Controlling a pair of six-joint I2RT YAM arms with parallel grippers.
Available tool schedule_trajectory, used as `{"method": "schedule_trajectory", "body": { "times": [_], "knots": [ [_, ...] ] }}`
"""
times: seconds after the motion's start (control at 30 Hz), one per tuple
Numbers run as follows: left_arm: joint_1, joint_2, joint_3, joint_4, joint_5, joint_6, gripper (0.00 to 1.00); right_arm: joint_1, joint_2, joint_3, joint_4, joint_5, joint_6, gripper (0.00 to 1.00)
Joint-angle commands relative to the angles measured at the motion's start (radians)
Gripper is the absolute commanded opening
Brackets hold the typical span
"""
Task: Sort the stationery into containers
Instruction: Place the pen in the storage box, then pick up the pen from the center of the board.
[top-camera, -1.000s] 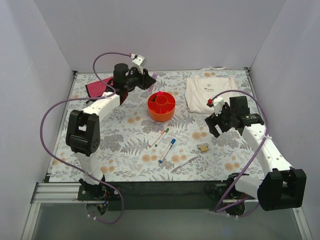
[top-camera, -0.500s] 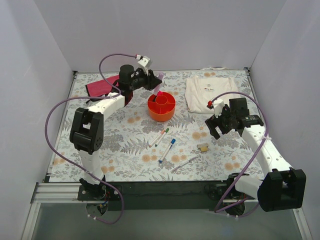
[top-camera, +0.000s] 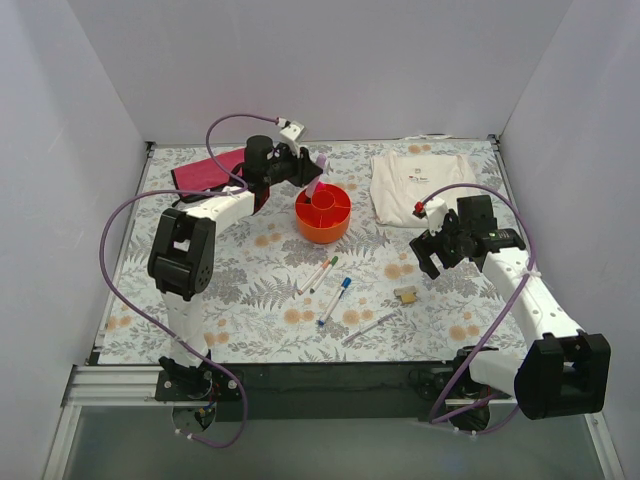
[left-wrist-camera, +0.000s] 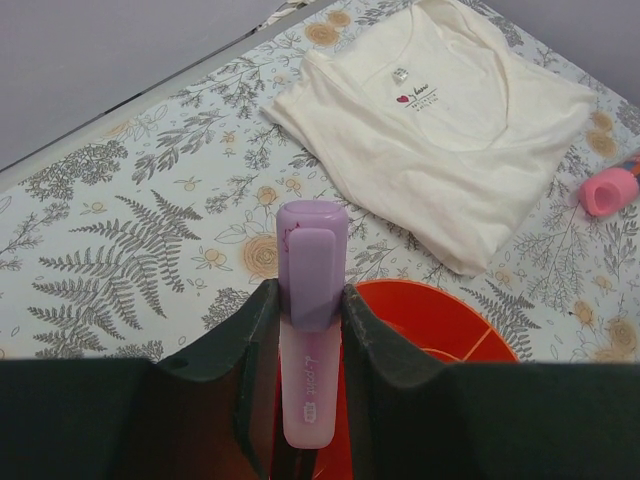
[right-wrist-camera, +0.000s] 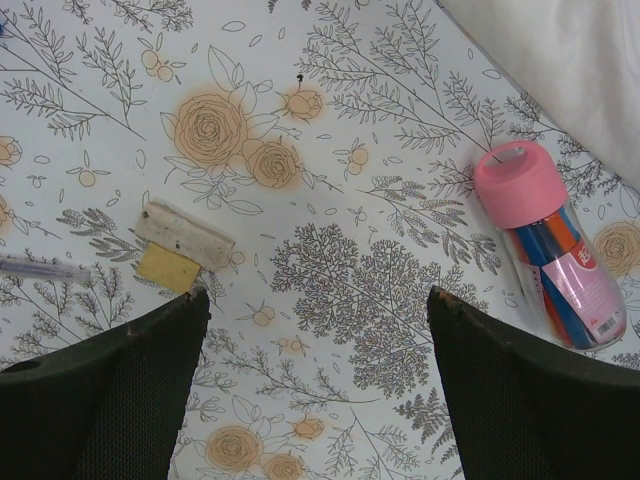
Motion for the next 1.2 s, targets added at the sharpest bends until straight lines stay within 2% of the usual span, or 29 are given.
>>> {"method": "schedule_trajectory", "body": {
  "times": [0.0, 0.03, 0.07, 0.17, 0.23, 0.27, 0.43, 0.5, 0.63, 0.67, 0.7, 0.77, 0.8, 0.87, 0.9, 0.93, 1.03, 1.17],
  "knots": [
    [-0.002, -0.001, 0.029, -0.002, -0.029, 0.024, 0.03, -0.007, 0.008, 0.031, 0.019, 0.002, -0.005, 0.93],
    [0.000, -0.006, 0.024, -0.002, -0.047, 0.027, 0.24, -0.007, 0.012, 0.031, 0.019, 0.001, -0.005, 0.93],
    [0.000, -0.012, 0.021, 0.003, -0.064, 0.025, 0.33, -0.007, 0.011, 0.031, 0.017, -0.001, -0.005, 0.93],
    [0.000, -0.033, 0.024, -0.003, -0.097, 0.062, 0.51, -0.007, 0.014, 0.027, 0.022, -0.002, -0.005, 0.93],
    [0.000, -0.050, 0.033, -0.020, -0.136, 0.074, 0.73, -0.007, 0.020, 0.028, 0.023, -0.002, -0.006, 0.93],
    [0.000, -0.058, 0.038, -0.028, -0.144, 0.083, 0.76, -0.005, 0.020, 0.028, 0.023, -0.004, -0.006, 0.93],
    [0.001, -0.200, 0.096, -0.126, -0.196, 0.106, 0.77, -0.007, 0.016, 0.030, 0.026, -0.001, -0.008, 0.93],
    [0.003, -0.272, 0.058, -0.155, -0.212, 0.130, 0.77, -0.008, 0.009, 0.024, 0.026, -0.001, -0.008, 0.93],
    [0.001, -0.524, -0.181, -0.209, -0.262, 0.133, 0.76, -0.007, -0.015, -0.005, 0.030, -0.007, -0.005, 0.94],
    [0.001, -0.614, -0.261, -0.242, -0.205, 0.140, 0.77, -0.007, -0.020, -0.009, 0.030, -0.004, -0.005, 0.93],
    [-0.003, -0.651, -0.302, -0.347, -0.168, 0.177, 0.76, -0.008, -0.024, -0.013, 0.030, -0.006, 0.000, 0.93],
    [-0.028, -0.717, -0.364, -0.437, -0.114, 0.191, 0.73, -0.010, -0.035, -0.021, 0.030, -0.009, 0.003, 0.93],
    [-0.040, -0.724, -0.395, -0.535, -0.107, 0.191, 0.72, -0.010, -0.038, -0.024, 0.030, -0.010, 0.009, 0.93],
    [-0.074, -0.711, -0.406, -0.621, -0.091, 0.189, 0.59, -0.010, -0.038, -0.022, 0.026, -0.013, 0.013, 0.94],
    [-0.084, -0.679, -0.403, -0.685, -0.084, 0.182, 0.57, -0.010, -0.040, -0.019, 0.026, -0.015, 0.015, 0.93],
    [-0.094, -0.664, -0.401, -0.704, -0.083, 0.160, 0.52, -0.010, -0.038, -0.018, 0.026, -0.012, 0.017, 0.93],
    [-0.121, -0.600, -0.398, -0.732, -0.103, 0.125, 0.46, -0.010, -0.040, -0.007, 0.019, -0.012, 0.017, 0.93],
    [-0.140, -0.584, -0.427, -0.701, -0.166, 0.104, 0.44, -0.010, -0.055, -0.010, 0.013, -0.012, 0.015, 0.93]
  ]
}}
